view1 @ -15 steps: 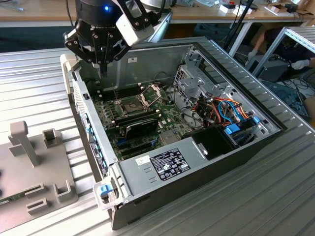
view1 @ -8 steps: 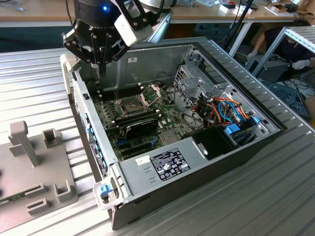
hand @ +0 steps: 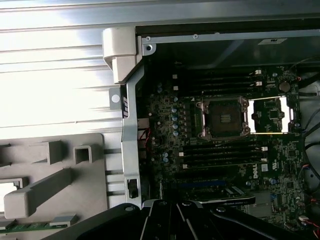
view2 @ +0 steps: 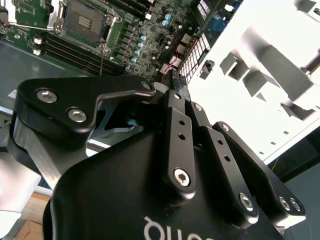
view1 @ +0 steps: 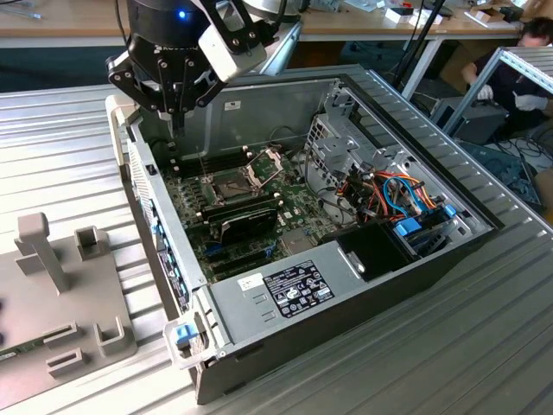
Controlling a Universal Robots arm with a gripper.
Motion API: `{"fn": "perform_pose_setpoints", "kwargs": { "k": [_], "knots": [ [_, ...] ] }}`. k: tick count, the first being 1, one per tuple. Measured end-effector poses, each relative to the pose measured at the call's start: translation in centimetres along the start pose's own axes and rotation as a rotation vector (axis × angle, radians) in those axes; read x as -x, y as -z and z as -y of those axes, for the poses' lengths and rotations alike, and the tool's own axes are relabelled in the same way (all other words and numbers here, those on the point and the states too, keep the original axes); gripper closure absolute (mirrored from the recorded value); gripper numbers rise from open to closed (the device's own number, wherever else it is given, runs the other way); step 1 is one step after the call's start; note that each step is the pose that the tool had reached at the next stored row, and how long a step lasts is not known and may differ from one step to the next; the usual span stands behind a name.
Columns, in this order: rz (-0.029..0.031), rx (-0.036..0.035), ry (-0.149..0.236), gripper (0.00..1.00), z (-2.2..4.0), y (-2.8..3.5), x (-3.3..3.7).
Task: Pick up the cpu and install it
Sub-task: 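Reach for the cpu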
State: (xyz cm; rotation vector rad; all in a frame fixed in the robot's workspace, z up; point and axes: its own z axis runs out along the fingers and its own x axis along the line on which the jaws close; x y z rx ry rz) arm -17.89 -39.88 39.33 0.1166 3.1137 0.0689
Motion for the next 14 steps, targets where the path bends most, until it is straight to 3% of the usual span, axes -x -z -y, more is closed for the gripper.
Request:
{"fn": "perform_pose_setpoints", "kwargs": {
  "k": [14],
  "knots": [
    [0.0000, -0.0001, 0.000, 0.89, 0.04, 0.02, -0.55]
  ]
}}
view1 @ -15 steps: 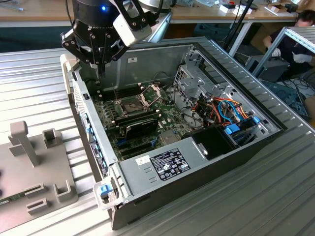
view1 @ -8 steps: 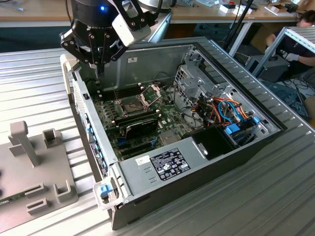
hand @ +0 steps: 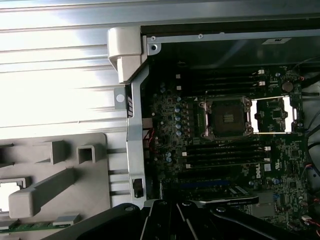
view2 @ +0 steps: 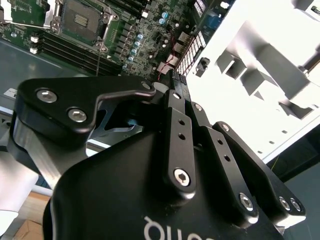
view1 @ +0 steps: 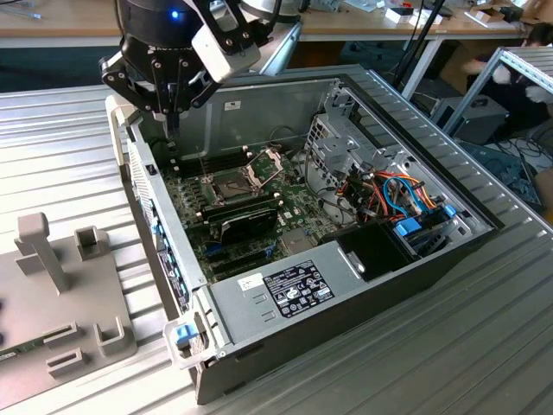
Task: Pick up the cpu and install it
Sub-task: 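Reach for the cpu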
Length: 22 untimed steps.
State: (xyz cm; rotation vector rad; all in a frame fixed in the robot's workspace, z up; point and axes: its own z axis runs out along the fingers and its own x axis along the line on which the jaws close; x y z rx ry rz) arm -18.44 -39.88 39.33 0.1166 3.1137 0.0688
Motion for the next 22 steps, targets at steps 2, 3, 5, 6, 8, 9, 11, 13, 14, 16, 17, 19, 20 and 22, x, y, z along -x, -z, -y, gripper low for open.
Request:
{"fn": "perform_pose_setpoints", "kwargs": {
  "k": [2, 3, 5, 6, 8, 9, 11, 13, 14, 16, 17, 19, 20, 22],
  "knots": [
    [0.0001, 0.0002, 0.000, 0.89, 0.01, 0.00, -0.07],
    [0.0000, 0.0000, 0.000, 0.89, 0.01, 0.00, -0.11],
    [0.0001, 0.0001, 0.000, 0.89, 0.01, 0.00, -0.18],
    [0.0000, 0.0001, 0.000, 0.89, 0.02, 0.00, -0.22],
    [0.0000, 0.0001, 0.000, 0.89, 0.02, 0.00, -0.31],
    [0.0000, 0.0001, 0.000, 0.89, 0.03, 0.01, -0.36],
    [0.0001, 0.0001, 0.000, 0.89, 0.04, 0.01, -0.53],
    [0.0000, 0.0001, 0.000, 0.89, 0.05, 0.02, -0.68],
    [0.0000, 0.0000, 0.000, 0.89, 0.05, 0.02, -0.73],
    [0.0001, 0.0001, 0.000, 0.89, 0.06, 0.02, -0.87],
    [0.0001, 0.0001, 0.000, 0.89, 0.07, 0.02, -0.91],
    [0.0001, 0.0001, 0.000, 0.89, 0.07, 0.02, -1.00],
    [0.0000, 0.0001, 0.000, 0.89, 0.08, 0.03, -1.04],
    [0.0000, 0.0001, 0.000, 0.89, 0.08, 0.03, -1.12]
  ]
}}
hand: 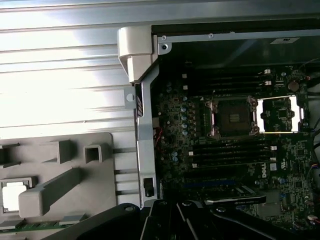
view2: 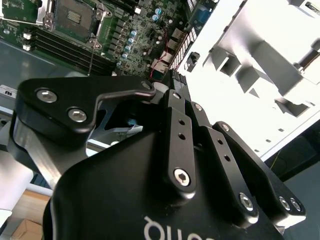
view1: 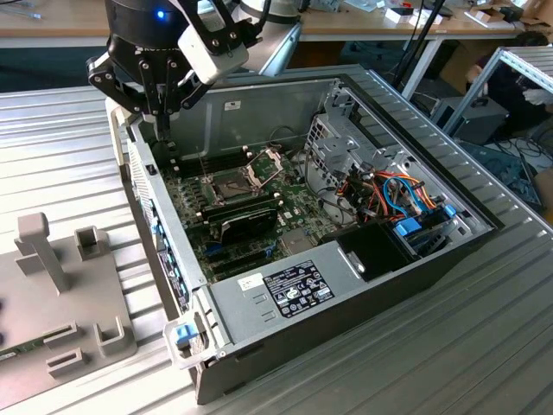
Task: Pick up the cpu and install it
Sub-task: 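Reach for the cpu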
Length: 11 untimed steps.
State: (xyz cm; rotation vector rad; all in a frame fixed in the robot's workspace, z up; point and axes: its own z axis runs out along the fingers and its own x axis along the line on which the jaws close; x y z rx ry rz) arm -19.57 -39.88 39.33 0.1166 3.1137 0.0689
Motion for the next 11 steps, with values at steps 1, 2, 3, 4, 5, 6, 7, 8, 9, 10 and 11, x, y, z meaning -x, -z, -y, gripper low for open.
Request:
{"fn": "perform_pose_setpoints", "kwargs": {
  "k": [1, 2, 3, 4, 5, 6, 7, 8, 9, 10, 11],
  "knots": [
    [0.0000, 0.0000, 0.000, 0.89, 0.00, 0.00, -0.04],
    [0.0000, 0.0000, 0.000, 0.89, 0.01, 0.00, -0.07],
    [0.0000, 0.0000, 0.000, 0.89, 0.01, 0.00, -0.10],
    [0.0000, 0.0000, 0.000, 0.89, 0.01, 0.00, -0.10],
    [0.0000, 0.0000, 0.000, 0.89, 0.01, 0.00, -0.11],
    [0.0000, 0.0000, 0.000, 0.89, 0.01, 0.00, -0.13],
    [0.0000, 0.0000, 0.000, 0.89, 0.01, 0.00, -0.14],
    [0.0000, 0.0000, 0.000, 0.89, 0.01, 0.00, -0.14],
    [0.0000, 0.0000, 0.000, 0.89, 0.01, 0.01, -0.16],
    [0.0000, 0.0000, 0.000, 0.89, 0.01, 0.01, -0.18],
    [0.0000, 0.0000, 0.000, 0.89, 0.02, 0.01, -0.22]
  ]
}}
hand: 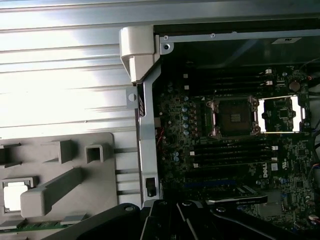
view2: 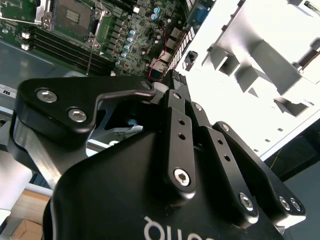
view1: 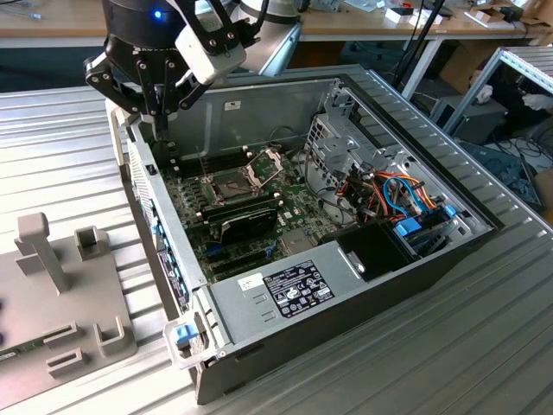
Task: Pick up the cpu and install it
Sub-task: 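Reach for the cpu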
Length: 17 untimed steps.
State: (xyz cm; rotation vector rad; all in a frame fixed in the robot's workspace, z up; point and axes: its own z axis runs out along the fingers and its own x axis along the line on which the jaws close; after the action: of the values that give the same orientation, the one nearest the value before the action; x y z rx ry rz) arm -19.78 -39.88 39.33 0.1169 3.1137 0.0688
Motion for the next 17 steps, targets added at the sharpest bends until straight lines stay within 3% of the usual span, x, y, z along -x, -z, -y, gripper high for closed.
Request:
{"fn": "perform_pose_setpoints", "kwargs": {
  "k": [17],
  "knots": [
    [0.0001, 0.0001, 0.000, 0.89, 0.03, 0.01, -0.44]
  ]
}}
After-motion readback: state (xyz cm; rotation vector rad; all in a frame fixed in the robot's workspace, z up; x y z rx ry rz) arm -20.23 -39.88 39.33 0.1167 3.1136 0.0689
